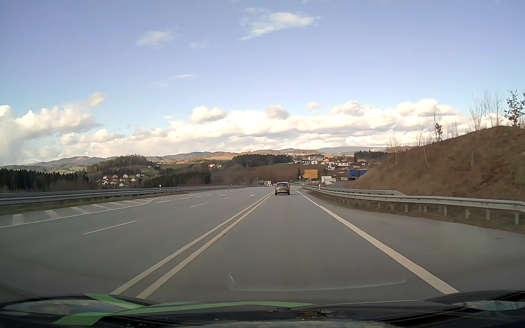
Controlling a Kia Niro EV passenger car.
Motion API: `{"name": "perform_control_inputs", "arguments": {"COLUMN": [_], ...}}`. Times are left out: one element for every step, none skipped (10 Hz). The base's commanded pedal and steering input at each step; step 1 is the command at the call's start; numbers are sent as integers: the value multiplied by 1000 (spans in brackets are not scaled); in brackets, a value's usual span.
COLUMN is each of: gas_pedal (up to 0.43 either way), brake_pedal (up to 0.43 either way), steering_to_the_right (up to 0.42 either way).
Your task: Follow the waypoints while adhering to traffic rules and regulations
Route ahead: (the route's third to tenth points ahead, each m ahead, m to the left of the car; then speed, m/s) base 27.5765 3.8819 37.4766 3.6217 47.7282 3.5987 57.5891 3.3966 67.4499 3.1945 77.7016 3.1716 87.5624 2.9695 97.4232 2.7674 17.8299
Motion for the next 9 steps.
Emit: {"name": "perform_control_inputs", "arguments": {"gas_pedal": [47, 47, 47, 47, 47, 47, 47, 47, 47], "brake_pedal": [0, 0, 0, 0, 0, 0, 0, 0, 0], "steering_to_the_right": [-3, -3, -3, -3, -3, -3, -3, -3, -3]}}
